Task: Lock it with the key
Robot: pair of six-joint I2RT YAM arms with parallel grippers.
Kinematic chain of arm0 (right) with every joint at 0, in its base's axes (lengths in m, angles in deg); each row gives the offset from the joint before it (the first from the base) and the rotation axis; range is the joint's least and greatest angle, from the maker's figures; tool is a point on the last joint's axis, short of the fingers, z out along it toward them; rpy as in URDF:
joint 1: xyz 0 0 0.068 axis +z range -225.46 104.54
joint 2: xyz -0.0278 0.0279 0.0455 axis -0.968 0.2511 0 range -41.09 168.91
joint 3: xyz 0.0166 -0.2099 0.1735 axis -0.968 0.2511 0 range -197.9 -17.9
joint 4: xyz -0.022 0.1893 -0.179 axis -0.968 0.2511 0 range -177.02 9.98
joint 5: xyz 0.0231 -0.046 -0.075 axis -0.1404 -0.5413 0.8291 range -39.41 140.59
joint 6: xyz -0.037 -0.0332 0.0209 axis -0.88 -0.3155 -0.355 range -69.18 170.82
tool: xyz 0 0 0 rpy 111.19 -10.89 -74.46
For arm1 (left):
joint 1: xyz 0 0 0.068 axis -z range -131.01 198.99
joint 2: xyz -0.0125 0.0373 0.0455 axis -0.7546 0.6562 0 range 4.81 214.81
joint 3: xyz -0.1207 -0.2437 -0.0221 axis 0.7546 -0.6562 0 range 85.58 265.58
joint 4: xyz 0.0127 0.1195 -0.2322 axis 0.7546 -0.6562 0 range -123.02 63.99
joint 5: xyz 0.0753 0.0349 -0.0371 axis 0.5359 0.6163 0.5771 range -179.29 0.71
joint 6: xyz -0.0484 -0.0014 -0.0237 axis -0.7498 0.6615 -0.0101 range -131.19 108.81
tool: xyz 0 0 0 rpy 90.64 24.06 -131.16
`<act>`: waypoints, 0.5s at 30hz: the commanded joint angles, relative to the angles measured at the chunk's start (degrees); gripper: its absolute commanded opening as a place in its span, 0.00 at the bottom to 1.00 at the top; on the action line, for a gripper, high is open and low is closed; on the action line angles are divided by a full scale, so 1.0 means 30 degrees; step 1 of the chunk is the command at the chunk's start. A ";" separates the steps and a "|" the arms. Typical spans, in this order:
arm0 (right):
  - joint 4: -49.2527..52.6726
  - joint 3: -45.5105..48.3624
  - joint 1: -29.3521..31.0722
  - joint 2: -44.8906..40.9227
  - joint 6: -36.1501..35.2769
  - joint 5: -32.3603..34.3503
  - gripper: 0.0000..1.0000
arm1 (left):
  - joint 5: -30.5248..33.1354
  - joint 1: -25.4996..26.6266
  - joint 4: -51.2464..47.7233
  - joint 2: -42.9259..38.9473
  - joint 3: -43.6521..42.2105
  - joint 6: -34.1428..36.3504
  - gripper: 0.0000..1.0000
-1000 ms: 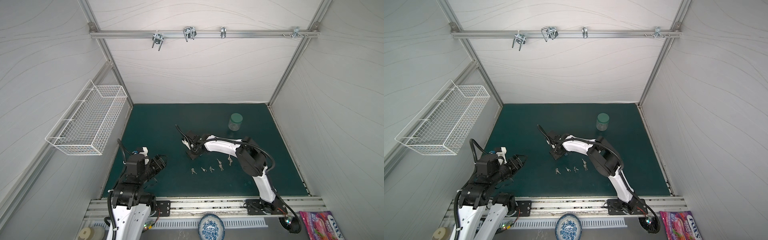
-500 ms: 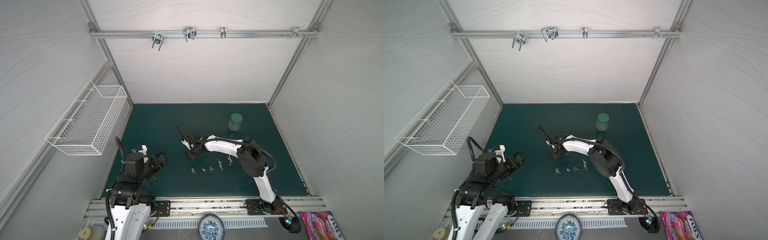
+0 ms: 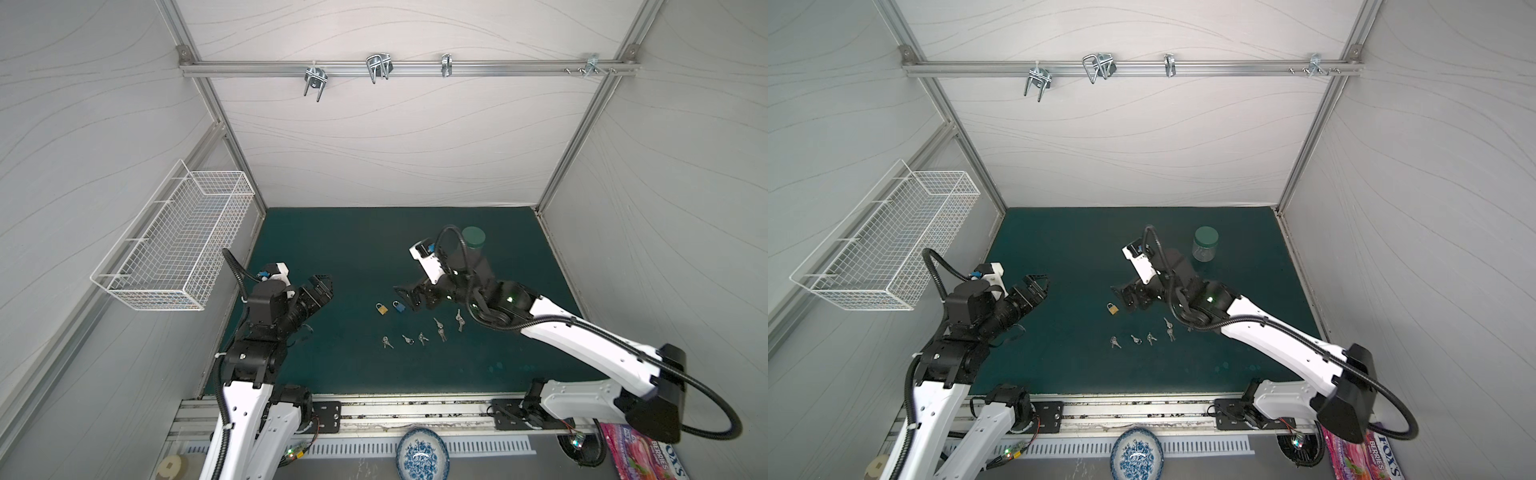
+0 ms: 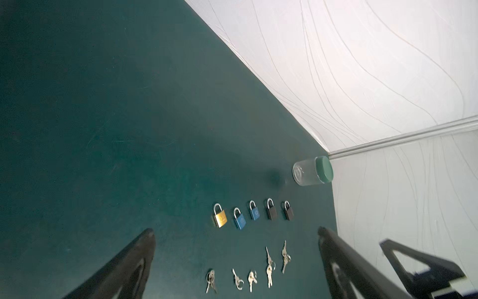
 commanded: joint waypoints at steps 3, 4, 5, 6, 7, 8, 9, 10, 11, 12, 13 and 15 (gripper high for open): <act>-0.3074 0.3930 -0.3016 -0.3033 -0.0694 0.2875 0.99 | 0.5266 0.2942 0.5497 0.1399 -0.1146 0.0765 0.99; -0.3713 0.4679 -0.3835 -0.3509 -0.0798 0.2925 0.99 | 0.6215 0.3127 0.6435 0.1503 -0.1711 0.1050 0.99; -0.4073 0.5238 -0.4600 -0.3884 -0.0916 0.3043 0.99 | 0.6994 0.3133 0.7335 0.1532 -0.2337 0.1201 0.99; -0.4405 0.5733 -0.5195 -0.4214 -0.1019 0.3341 0.99 | 0.7756 0.3133 0.8252 0.1547 -0.2911 0.1602 0.99; -0.4806 0.6267 -0.5872 -0.4482 -0.1018 0.3745 0.99 | 0.8235 0.3116 0.9644 0.1548 -0.3661 0.2434 0.99; -0.5219 0.6869 -0.6583 -0.4719 -0.1174 0.3903 0.99 | 0.8566 0.3133 1.0959 0.1568 -0.4404 0.3439 0.98; -0.5566 0.7310 -0.7240 -0.4879 -0.1444 0.3923 0.99 | 0.8620 0.3133 1.1938 0.1606 -0.4974 0.4431 0.99; -0.5858 0.7758 -0.8024 -0.5026 -0.1771 0.4016 0.99 | 0.8401 0.3133 1.3343 0.1713 -0.5714 0.5909 0.99; -0.5906 0.8080 -0.8919 -0.5078 -0.1864 0.4054 0.99 | 0.8074 0.3131 1.4769 0.1795 -0.6502 0.7681 0.99; -0.5813 0.8235 -0.9768 -0.5083 -0.1888 0.3836 0.99 | 0.8292 0.3132 1.5579 0.1770 -0.7044 0.8850 0.99; -0.5719 0.8382 -1.0776 -0.4950 -0.2161 0.3238 0.99 | 0.8981 0.3118 1.6182 0.1775 -0.7526 0.9776 0.99; -0.5773 0.8698 -1.2211 -0.4315 -0.2796 0.2807 0.99 | 1.0638 0.2982 1.6130 0.1953 -0.7962 1.0794 0.98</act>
